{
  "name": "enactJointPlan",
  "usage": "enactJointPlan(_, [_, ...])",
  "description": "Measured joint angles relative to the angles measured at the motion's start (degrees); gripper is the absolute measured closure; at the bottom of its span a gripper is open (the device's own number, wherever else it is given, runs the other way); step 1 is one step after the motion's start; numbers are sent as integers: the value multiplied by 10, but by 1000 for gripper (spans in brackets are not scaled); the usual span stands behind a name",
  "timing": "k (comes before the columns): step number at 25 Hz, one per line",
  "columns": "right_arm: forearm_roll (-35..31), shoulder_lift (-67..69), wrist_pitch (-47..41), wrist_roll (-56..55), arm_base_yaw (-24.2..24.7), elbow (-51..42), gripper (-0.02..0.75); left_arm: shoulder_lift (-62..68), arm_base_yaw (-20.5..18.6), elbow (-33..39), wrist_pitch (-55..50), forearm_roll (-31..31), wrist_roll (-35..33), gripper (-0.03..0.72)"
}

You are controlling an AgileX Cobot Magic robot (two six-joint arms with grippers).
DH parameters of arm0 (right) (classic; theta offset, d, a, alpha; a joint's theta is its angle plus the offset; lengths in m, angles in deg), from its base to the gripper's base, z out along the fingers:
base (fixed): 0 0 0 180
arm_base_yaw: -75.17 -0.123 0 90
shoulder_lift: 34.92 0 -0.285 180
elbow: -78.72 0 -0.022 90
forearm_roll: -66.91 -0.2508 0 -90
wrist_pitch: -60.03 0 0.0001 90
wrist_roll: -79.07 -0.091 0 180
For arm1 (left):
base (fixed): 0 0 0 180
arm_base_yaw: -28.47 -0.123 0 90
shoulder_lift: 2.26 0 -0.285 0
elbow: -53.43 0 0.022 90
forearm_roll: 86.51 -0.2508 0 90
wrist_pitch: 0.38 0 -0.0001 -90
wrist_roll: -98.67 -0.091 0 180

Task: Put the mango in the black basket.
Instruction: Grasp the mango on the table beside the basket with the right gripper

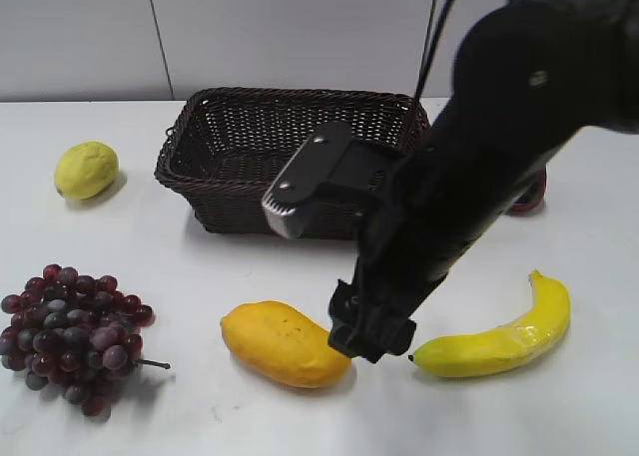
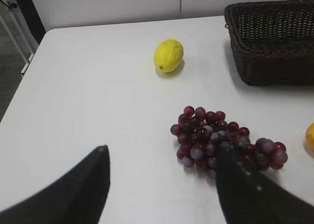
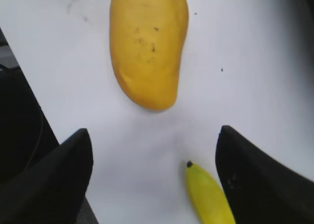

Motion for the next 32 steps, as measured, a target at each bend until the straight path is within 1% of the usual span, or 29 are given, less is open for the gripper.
enactJointPlan(4, [8,79,-27,0,-23,53,142,0,0,0,0,0,0,169])
enactJointPlan(8, [14,145,-51,0,-27,105,142,0,0,0,0,0,0,169])
enactJointPlan(16, [15,215,-87,0,-28,190,142,0,0,0,0,0,0,169])
enactJointPlan(20, [17,246,-109,0,-32,203,142,0,0,0,0,0,0,169])
enactJointPlan(27, [29,278,-110,0,-32,203,145,0,0,0,0,0,0,169])
enactJointPlan(31, [30,280,-109,0,-32,211,210,0,0,0,0,0,0,169])
enactJointPlan(32, [30,280,-115,0,-32,217,210,0,0,0,0,0,0,169])
